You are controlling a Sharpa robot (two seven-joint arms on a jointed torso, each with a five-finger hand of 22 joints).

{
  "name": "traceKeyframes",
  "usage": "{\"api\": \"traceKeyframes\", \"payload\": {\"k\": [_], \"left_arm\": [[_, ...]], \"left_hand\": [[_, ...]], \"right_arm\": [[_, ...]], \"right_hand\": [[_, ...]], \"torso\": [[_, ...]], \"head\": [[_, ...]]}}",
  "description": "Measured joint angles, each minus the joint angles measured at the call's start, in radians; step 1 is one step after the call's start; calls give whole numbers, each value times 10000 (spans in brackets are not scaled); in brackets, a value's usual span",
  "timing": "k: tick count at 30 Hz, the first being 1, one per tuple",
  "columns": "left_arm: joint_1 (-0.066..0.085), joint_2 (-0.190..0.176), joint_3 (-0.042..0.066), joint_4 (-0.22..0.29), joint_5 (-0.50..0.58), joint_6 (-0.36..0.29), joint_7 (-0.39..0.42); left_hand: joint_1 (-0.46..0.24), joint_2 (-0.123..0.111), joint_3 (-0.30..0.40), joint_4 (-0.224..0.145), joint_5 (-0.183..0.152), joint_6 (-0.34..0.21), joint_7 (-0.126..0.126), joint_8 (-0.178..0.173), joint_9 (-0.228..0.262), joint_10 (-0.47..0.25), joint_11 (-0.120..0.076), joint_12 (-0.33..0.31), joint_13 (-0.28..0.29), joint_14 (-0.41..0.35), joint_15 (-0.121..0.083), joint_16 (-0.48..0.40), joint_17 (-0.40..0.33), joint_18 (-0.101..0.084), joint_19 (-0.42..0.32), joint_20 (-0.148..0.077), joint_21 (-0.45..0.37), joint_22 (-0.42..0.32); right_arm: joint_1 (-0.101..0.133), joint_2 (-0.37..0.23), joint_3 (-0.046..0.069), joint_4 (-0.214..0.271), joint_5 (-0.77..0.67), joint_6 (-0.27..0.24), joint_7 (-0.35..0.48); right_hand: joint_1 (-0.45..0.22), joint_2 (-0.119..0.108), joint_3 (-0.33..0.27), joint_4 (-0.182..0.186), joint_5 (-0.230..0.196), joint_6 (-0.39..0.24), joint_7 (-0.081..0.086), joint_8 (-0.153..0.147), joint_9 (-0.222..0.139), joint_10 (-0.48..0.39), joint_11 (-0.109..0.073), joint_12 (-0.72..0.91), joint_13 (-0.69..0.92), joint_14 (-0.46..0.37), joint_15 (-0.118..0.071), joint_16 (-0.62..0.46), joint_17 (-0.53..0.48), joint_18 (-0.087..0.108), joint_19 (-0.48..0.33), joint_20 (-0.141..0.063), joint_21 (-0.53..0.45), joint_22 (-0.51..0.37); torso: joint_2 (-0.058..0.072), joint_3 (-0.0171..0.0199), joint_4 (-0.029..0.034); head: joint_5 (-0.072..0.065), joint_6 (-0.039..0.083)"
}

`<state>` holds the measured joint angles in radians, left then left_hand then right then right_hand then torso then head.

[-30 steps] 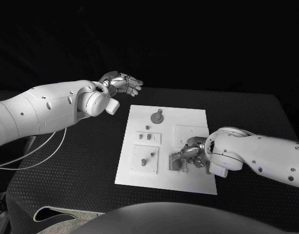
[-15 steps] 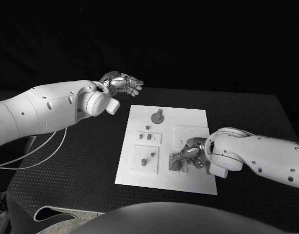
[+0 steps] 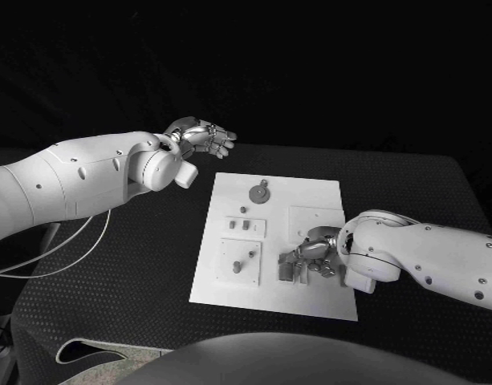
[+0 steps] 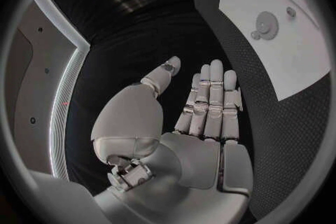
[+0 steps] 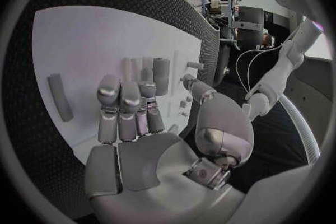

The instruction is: Assemble the parts on the task board

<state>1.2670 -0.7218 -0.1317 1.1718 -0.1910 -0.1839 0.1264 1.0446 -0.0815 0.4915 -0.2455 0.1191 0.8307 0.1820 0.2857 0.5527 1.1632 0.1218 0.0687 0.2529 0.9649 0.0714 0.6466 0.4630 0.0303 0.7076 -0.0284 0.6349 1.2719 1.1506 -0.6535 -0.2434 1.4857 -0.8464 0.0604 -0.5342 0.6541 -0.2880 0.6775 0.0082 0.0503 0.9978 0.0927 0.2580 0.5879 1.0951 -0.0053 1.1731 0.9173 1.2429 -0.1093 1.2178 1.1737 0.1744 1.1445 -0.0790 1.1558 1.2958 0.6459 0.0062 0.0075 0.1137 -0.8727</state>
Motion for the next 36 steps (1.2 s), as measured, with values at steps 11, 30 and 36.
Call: {"api": "traceKeyframes", "payload": {"k": [11, 30, 36], "left_arm": [[0, 2, 0, -12, 0, 7, -3], [0, -14, -2, -31, 0, 10, -3], [0, 0, -2, -9, 0, 10, -1]], "left_hand": [[0, 0, 0, 0, 0, 0, 0, 0, 1, 0, 0, 0, 0, 0, 0, -39, 9, 0, 0, 0, -40, -1], [0, 0, 0, 0, 0, 0, 0, 0, -8, 0, 0, 0, 1, 0, 0, -39, 26, 0, 0, 0, -40, 7], [0, 0, 0, 0, 0, 0, 0, 0, -8, 0, 0, 0, 2, 0, 0, -39, 36, 0, 0, 0, -40, 16]], "right_arm": [[-23, -214, -5, 151, -135, -139, 285], [1237, -2126, 221, 957, 197, 53, 416], [1233, -2434, 99, 830, -578, 514, 97]], "right_hand": [[118, 117, -20, 37, 0, -98, 58, -57, 58, -19, -17, 0, 31, -41, -26, 1, 26, 10, -19, 16, -22, -12], [1356, 691, -167, -779, 43, 308, -90, 522, 748, 111, -145, 224, 304, 299, -136, 176, 407, 15, 95, -88, 59, -23], [1400, 735, -123, -761, 78, 342, -121, 547, 919, 148, -181, 225, 316, 382, -191, 233, 488, 15, 96, -87, 59, -23]], "torso": [[0, 1, -1], [-6, 14, -29], [-4, 12, -28]], "head": [[-16, 0], [-244, 0], [-344, 0]]}}
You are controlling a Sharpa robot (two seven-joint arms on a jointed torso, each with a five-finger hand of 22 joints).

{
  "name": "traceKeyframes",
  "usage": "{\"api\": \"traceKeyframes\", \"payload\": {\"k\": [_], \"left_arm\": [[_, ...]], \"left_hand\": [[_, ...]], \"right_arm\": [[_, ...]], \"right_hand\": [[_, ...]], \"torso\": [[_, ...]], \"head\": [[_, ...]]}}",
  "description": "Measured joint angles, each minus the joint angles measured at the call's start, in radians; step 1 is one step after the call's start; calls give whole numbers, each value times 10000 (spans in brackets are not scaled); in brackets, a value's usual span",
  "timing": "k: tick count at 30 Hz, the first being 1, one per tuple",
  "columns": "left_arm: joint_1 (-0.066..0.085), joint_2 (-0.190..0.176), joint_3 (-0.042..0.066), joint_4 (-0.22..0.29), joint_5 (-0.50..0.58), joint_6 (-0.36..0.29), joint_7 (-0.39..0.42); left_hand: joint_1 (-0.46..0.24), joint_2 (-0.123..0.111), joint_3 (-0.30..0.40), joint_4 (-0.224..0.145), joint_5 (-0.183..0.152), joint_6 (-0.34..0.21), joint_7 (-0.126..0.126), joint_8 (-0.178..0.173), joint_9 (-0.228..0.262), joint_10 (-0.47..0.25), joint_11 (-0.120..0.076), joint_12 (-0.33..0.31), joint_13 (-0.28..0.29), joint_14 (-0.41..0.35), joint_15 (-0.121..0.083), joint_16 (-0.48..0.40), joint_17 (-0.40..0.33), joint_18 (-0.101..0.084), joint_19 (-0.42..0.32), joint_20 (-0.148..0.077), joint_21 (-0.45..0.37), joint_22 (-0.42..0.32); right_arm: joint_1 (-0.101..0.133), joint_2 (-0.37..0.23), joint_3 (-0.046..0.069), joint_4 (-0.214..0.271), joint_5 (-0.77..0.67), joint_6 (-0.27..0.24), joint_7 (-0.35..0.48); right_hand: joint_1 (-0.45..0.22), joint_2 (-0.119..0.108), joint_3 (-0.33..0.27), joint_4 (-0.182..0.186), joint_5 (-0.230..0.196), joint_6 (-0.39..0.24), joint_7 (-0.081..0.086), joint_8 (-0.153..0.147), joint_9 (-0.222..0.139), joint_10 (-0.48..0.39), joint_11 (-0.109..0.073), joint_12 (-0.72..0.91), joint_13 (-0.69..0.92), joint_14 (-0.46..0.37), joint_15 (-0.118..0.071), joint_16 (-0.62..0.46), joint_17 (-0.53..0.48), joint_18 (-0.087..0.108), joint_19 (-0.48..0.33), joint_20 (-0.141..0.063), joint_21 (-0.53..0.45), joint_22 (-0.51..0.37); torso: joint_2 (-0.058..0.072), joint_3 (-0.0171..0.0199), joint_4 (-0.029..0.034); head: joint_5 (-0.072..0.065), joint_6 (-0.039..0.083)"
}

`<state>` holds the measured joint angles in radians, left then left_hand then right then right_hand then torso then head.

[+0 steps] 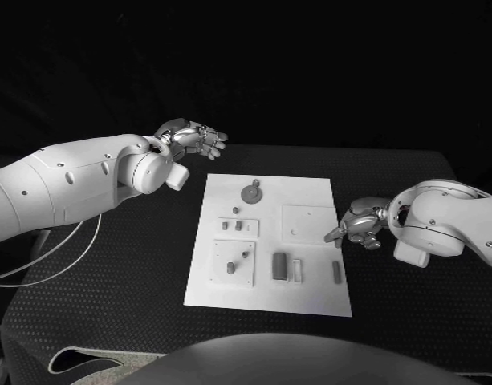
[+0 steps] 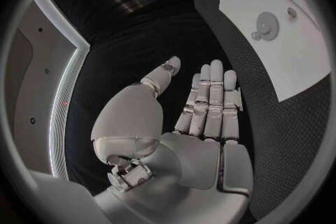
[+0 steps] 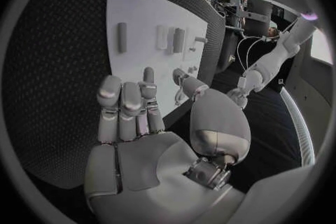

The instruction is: Assemble the parts on the task board

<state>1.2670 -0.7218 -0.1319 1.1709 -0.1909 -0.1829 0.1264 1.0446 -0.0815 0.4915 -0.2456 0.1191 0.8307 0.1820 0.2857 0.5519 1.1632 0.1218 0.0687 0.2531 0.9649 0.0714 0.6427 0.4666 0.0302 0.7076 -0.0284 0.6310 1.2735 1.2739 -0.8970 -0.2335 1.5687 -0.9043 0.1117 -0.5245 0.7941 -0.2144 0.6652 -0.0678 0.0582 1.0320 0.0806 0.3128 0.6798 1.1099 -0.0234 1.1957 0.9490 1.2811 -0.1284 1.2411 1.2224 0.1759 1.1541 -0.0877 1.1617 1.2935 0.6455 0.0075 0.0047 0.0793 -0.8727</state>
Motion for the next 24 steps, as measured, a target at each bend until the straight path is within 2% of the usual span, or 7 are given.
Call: {"api": "traceKeyframes", "payload": {"k": [2, 6, 15, 24], "left_arm": [[0, -14, -1, 0, 0, 0, 0], [0, -37, -3, -2, 0, 0, 0], [0, -27, -1, 12, 0, 3, 0], [0, -51, -1, 10, 0, 4, 0]], "left_hand": [[0, 0, 0, 0, 0, 0, 0, 0, 0, 0, 0, 0, 0, 0, 0, 0, -1, 0, 0, 0, 0, 0], [0, 0, 0, 0, 0, 0, 0, 0, 1, 0, 0, 0, 0, 0, 0, 0, -1, 0, 0, 0, 0, 0], [-80, -1, -27, 27, 0, 0, 0, 0, 1, 0, 0, 0, 0, 0, 0, 0, 21, 0, 0, 0, 0, 9], [-80, -1, -27, 27, 0, 0, 0, 0, -8, 0, 0, 0, 0, 0, 0, -30, 31, 0, 0, 0, 0, 8]], "right_arm": [[-27, -65, -67, 20, -260, 96, -84], [-195, -192, -92, 91, -784, 230, -262], [-609, -146, -123, 52, -1395, 353, -496], [-874, 31, -136, -110, -1809, 332, -552]], "right_hand": [[12, -11, 169, 92, -41, 0, 0, 0, 67, 8, -7, 0, 13, 1, -1, 0, 32, 0, 0, 1, 0, 0], [145, -145, 475, 281, -40, 0, -1, 0, 192, 36, -35, 0, 27, 2, 0, 0, 46, 1, 15, 15, 59, 0], [145, -145, 539, 291, -40, -1, -3, 0, 223, 36, -35, -1, 26, 2, 2, 0, 42, 1, 16, 17, 59, 1], [175, -175, 599, 352, -40, -3, -4, 0, 246, 36, -35, -1, 25, 1, 3, 0, -3, 2, 16, 18, 59, 1]], "torso": [[3, 2, 6], [5, 10, 5], [5, 3, 16], [7, -9, 34]], "head": [[-23, 0], [-40, 0], [-50, 0], [-42, 0]]}}
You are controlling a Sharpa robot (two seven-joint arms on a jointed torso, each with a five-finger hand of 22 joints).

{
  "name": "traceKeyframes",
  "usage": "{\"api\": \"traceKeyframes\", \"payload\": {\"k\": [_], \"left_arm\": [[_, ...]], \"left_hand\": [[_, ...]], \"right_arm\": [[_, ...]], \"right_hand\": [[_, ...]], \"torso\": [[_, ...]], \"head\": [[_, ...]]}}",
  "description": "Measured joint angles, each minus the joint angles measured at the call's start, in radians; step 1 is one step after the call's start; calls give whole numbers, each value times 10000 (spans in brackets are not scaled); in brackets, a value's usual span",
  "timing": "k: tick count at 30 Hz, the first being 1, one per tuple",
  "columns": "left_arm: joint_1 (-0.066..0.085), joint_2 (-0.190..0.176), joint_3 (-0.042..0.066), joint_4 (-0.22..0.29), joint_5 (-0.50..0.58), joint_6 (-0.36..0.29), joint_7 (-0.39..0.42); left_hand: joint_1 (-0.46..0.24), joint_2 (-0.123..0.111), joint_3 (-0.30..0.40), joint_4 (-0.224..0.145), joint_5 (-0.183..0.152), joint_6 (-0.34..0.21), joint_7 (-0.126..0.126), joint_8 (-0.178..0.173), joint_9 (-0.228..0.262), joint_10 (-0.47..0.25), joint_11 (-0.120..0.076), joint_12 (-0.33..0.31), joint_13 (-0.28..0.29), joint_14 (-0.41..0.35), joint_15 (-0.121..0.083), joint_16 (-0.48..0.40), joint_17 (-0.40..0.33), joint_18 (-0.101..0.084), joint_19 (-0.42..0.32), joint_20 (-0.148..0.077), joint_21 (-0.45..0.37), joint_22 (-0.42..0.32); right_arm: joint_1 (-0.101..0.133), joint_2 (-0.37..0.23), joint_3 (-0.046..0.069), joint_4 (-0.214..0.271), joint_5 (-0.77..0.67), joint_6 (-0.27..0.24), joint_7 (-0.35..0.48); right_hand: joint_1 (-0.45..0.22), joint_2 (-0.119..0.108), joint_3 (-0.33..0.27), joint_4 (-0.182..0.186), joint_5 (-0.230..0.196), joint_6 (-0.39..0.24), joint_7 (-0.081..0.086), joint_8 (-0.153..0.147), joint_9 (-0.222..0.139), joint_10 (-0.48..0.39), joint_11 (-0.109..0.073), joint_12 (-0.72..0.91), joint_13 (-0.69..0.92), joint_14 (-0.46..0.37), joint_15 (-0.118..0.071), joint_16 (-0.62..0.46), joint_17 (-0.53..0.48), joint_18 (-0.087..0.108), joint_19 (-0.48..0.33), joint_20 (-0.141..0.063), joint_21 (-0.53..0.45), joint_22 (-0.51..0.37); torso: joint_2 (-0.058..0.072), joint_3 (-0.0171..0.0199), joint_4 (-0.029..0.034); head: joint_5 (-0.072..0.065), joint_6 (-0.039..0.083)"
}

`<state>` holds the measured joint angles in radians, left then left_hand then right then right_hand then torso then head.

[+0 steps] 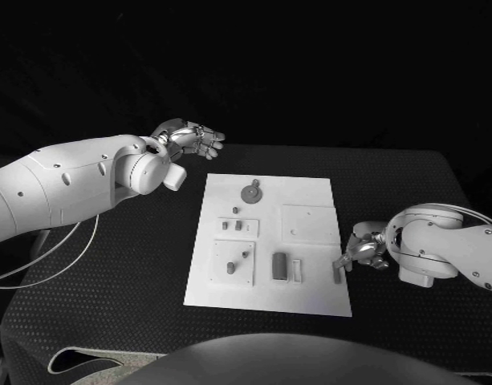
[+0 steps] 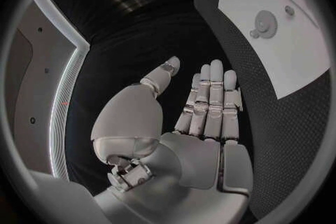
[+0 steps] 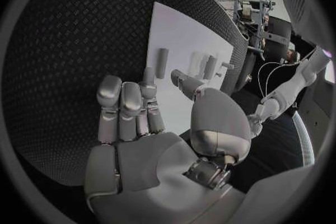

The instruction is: Assemble the parts on the task board

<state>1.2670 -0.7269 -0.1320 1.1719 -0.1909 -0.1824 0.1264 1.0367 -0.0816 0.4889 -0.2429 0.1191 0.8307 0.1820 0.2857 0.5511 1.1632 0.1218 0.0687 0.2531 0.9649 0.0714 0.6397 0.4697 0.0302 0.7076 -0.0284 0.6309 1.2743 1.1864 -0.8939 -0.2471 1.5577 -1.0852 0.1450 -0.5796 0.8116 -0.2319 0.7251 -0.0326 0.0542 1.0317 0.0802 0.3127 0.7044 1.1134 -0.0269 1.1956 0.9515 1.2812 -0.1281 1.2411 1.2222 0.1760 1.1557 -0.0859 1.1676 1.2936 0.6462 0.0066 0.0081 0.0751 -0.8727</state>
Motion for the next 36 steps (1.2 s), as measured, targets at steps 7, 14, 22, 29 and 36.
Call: {"api": "traceKeyframes", "payload": {"k": [7, 14, 22, 29, 36], "left_arm": [[0, -11, 0, 1, 0, 1, 0], [0, -22, -1, 8, 0, 3, 0], [0, -29, -1, 18, 0, 6, -2], [0, -42, -1, 25, 0, 8, -2], [0, -62, 1, 28, 0, 9, -2]], "left_hand": [[0, 0, 27, 27, 0, 0, 0, 0, 0, 0, 0, 0, 0, 0, 0, -9, 9, 0, 0, 0, 0, 9], [0, 0, 27, 27, 0, 0, 0, 0, 1, 0, 0, 0, 0, 0, 0, -9, 9, 0, 0, 0, 0, 9], [0, 0, 27, 27, 0, 0, 0, 0, 1, 0, 0, 0, 0, 0, 0, -9, 19, 0, 0, 0, 0, 8], [0, 0, 27, 27, 0, 0, 0, 0, 1, 0, 0, 0, 0, 0, 0, -9, 29, 0, 0, 0, 0, 17], [0, 0, 27, 27, 0, 0, 0, 0, -7, 0, 0, 0, 1, 0, 0, -9, 29, 0, 0, 0, -40, 16]], "right_arm": [[-209, 194, -5, -85, -158, -12, -3], [-298, 331, 8, -157, -259, -18, 5], [-350, 534, 36, -262, -379, -21, 12], [-498, 807, 123, -417, -638, -109, 52], [-682, 1013, 174, -509, -1218, -319, 65]], "right_hand": [[10, -10, 51, -5, 0, -1, -1, 0, 9, 0, 0, -41, -1, -1, 2, 0, -5, -1, 0, 1, 0, 0], [10, -10, 51, -5, 0, -10, 8, 11, 25, 0, 1, -41, -2, -2, 4, 0, -4, 0, 1, 3, 0, 1], [10, -10, 99, -52, 0, -23, 21, 0, 52, 4, 3, -42, -3, 14, 20, 0, -4, 1, 18, 19, 0, 1], [239, 8, 217, -171, 1, -2, 10, 13, 105, 23, 20, -81, -3, 16, 22, -67, -32, 2, -18, 56, 36, 1], [468, 16, 236, -391, 1, -24, -47, 1598, 112, 19, 15, -89, -4, -63, 19, -106, -47, 2, -6, 75, 36, 1]], "torso": [[1, -9, 5], [2, -10, 4], [1, -11, -7], [0, -10, -1], [0, -9, 7]], "head": [[17, 0], [31, 0], [32, 0], [47, 0], [74, 0]]}}
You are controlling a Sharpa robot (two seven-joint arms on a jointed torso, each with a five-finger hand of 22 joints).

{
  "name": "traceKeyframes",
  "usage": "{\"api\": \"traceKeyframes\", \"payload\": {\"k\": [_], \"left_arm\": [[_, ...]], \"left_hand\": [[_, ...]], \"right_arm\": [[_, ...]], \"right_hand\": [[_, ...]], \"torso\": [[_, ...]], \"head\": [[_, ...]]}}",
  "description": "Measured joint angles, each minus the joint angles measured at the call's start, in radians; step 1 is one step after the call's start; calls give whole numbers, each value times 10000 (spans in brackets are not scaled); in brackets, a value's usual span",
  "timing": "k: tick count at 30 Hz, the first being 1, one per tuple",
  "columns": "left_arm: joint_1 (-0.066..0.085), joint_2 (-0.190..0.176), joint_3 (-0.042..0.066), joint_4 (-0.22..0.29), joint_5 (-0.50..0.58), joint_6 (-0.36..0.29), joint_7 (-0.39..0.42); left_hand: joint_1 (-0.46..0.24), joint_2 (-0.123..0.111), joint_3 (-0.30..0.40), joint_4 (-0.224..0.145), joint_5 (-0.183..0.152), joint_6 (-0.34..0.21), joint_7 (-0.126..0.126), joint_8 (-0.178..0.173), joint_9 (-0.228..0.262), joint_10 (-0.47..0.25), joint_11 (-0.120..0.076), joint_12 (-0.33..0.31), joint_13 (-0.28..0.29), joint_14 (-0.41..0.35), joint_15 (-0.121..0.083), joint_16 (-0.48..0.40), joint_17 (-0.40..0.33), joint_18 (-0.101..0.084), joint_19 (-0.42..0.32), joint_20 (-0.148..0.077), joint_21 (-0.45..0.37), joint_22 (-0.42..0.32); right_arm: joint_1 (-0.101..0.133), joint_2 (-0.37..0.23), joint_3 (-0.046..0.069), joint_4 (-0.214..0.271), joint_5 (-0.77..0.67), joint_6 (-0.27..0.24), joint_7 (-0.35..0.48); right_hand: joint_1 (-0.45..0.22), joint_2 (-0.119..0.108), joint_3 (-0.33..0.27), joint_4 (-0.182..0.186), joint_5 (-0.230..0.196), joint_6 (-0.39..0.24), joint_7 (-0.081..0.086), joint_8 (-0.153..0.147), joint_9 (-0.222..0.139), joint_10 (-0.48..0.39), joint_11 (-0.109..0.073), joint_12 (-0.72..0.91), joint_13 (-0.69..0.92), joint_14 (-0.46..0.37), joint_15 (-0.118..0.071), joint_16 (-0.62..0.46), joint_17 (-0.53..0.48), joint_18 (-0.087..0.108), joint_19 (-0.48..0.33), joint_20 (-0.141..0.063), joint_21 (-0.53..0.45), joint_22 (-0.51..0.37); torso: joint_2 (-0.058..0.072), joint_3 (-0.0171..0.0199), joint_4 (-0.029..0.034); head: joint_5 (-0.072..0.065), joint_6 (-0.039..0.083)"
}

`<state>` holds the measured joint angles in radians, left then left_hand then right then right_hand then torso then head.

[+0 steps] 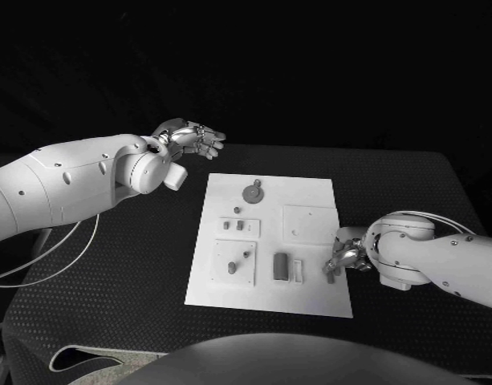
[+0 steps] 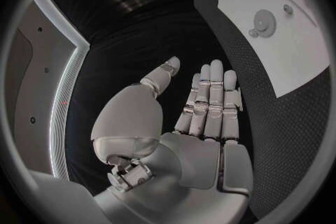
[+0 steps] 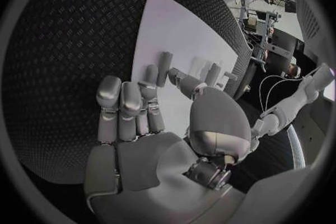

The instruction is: Assemble the parts on the task board

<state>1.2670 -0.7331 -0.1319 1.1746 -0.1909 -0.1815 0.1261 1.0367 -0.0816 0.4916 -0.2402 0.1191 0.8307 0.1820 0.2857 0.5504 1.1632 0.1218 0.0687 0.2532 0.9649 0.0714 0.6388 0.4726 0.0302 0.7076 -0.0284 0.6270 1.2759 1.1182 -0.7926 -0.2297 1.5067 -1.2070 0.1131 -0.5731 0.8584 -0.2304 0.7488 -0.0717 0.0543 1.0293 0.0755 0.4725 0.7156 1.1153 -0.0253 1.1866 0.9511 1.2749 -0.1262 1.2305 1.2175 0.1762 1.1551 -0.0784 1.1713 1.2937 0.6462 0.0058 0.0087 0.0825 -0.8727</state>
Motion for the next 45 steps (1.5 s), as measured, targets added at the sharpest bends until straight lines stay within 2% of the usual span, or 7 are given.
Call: {"api": "traceKeyframes", "payload": {"k": [6, 23, 31, 33, 35, 40, 45], "left_arm": [[0, 7, -1, 11, 0, 5, -1], [0, -7, -2, 42, 1, 7, -9], [0, -9, -1, 37, 1, 7, -14], [0, -9, -1, 36, 1, 7, -15], [0, -7, 0, 33, 1, 7, -16], [0, 2, 1, 28, 1, 7, -18], [0, 15, 0, 27, 1, 11, -21]], "left_hand": [[0, 0, 0, 0, 0, 0, 0, 0, 0, 0, 0, 0, 0, 0, 0, 0, 10, 0, 0, 0, 0, 0], [0, 0, 0, 0, 0, 0, 0, 0, 1, 0, 0, 0, 0, 0, 0, 0, 19, 0, 0, 0, 0, 7], [0, 0, 0, 0, 0, 0, 0, 0, 2, 0, 0, 0, 0, 0, 0, -38, 27, 0, 0, 0, 0, 16], [0, 0, 0, 0, 0, 0, 0, 0, 2, 0, 0, 0, 0, 0, 0, -38, 27, 0, 0, 0, 0, 15], [0, 0, 0, 0, 0, 0, 0, 0, 2, 0, 0, 0, 0, 0, 0, -38, 27, 0, 0, 0, 0, 15], [0, 0, 0, 0, 0, 0, 0, 0, -7, 0, 0, 0, 0, 0, 0, -38, 30, 0, 0, 0, 0, 14], [0, 0, 0, 0, 0, 0, 0, 0, -7, 0, 0, 0, 0, 0, 0, -38, 37, 0, 0, 0, 0, 14]], "right_arm": [[-114, 133, 1, 25, -715, -143, -73], [-224, 180, 33, 283, -1392, -238, -90], [-272, -17, 11, 383, -635, -724, 108], [-287, -93, 3, 439, -233, -914, 206], [-289, -131, 3, 486, 177, -1073, 279], [-130, -144, -7, 588, 1588, -1491, 452], [-54, -48, -43, 659, 2652, -1891, 544]], "right_hand": [[488, -44, 34, -422, 0, -31, -38, 1142, -110, -39, 40, -20, 17, -32, 31, 0, -5, -1, -13, 15, 0, -12], [825, 22, 55, -737, 3, -44, -51, 1144, -250, -77, 78, -22, 22, -124, 123, -154, -72, -1, -69, 71, -2, -39], [662, 509, 393, -805, 1374, -73, 72, 1129, -690, 18, 239, -60, 12, -99, 210, -163, -40, 0, -140, 143, 49, -46], [573, 597, 437, -760, 1517, -47, 123, 888, -734, 60, 228, -75, -1, -45, 223, -163, -40, -2, -138, 145, 57, -46], [521, 650, 465, -733, 1623, -16, 154, 248, -785, 90, 199, -76, -6, -8, 196, -164, -40, -3, -105, 178, 58, -61], [550, 836, 1063, -1278, 1939, 27, 197, -2330, -842, 143, 147, -77, -21, 24, 195, -163, -43, -2, -70, 213, 57, -87], [812, 1206, 1416, -1630, 1980, 12, 244, -2534, -1103, 142, 186, -68, -31, 59, 161, -163, -43, 18, -70, 214, 57, -98]], "torso": [[-1, -1, -6], [-2, 2, -11], [-4, 2, -10], [-4, 3, -10], [-4, 4, -10], [-3, 4, -8], [-2, -3, -7]], "head": [[8, 0], [-23, 0], [3, 0], [15, 0], [22, 0], [24, 0], [11, 0]]}}
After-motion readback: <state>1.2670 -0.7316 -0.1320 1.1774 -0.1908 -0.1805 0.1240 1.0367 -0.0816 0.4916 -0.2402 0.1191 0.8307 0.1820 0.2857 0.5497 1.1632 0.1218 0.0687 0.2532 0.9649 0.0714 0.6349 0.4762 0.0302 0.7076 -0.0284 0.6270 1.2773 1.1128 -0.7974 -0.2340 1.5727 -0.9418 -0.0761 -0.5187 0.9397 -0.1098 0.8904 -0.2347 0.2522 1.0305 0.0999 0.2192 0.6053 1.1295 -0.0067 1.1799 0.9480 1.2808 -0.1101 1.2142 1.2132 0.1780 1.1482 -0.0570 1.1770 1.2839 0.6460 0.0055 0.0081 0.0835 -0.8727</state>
